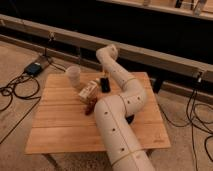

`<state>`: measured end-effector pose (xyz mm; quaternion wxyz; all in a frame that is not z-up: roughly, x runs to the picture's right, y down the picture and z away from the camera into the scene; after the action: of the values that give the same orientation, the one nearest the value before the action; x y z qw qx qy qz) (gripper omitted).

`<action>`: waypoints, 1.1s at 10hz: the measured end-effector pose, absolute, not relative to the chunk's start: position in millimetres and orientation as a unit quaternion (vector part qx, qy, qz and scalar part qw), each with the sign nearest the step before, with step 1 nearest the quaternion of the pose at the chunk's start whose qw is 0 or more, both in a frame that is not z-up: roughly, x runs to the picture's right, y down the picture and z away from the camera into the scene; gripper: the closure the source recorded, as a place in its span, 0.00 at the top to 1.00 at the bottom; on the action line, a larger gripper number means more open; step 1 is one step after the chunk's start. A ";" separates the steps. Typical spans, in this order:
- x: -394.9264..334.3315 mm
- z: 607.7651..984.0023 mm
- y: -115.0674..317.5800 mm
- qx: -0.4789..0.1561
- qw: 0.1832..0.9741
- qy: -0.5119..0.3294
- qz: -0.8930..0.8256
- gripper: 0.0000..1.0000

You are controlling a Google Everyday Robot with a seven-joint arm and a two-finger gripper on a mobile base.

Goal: Push the eraser across the table

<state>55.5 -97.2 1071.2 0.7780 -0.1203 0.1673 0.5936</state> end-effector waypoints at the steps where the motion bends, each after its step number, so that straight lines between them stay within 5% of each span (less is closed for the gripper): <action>1: 55.1 1069.3 -99.2 -0.126 0.772 0.160 0.602 0.65; 11: 55.6 1073.3 -100.9 -0.123 0.768 0.151 0.610 0.65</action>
<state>55.6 -100.9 1073.3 0.7684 -0.1225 0.1510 0.6098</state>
